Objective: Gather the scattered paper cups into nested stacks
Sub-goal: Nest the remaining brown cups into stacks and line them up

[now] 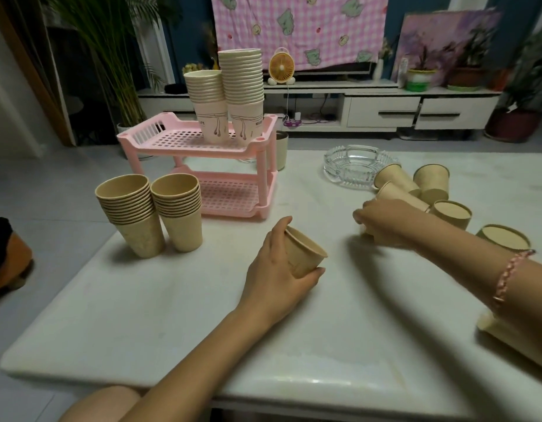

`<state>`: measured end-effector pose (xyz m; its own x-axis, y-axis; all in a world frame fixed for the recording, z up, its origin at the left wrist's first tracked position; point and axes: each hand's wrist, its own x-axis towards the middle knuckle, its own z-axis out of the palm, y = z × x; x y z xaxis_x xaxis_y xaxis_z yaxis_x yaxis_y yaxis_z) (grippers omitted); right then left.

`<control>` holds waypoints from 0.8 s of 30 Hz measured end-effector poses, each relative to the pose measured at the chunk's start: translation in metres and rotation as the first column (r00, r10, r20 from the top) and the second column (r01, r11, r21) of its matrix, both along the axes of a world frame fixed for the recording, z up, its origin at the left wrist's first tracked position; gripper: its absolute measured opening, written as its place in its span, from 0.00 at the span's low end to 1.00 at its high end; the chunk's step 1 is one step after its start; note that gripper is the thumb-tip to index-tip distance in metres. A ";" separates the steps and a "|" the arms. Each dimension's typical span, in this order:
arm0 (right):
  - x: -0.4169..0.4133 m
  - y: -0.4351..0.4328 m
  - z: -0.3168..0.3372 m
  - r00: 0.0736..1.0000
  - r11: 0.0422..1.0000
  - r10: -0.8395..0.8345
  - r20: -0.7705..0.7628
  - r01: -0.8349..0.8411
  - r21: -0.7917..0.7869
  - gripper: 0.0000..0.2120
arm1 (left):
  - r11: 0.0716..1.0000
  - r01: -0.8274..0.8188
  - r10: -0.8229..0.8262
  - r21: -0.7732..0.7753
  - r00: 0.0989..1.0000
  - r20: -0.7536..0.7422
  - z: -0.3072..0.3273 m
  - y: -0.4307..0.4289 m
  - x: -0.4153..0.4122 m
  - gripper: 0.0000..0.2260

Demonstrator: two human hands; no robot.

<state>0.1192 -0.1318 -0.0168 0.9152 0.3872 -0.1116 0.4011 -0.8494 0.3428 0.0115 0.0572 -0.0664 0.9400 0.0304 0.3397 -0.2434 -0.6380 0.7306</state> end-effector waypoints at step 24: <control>-0.147 -0.015 -0.011 0.949 0.215 0.303 -0.083 0.017 0.977 0.10 | 0.976 0.140 -0.139 -0.166 0.990 0.018 0.001 -0.060 -0.048 0.41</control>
<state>-0.0278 -0.1468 -0.0274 0.8404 0.4640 0.2802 0.4743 -0.3793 -0.7945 -0.0365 -0.0028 -0.0657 0.9368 -0.0439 0.3472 -0.3266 -0.4667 0.8219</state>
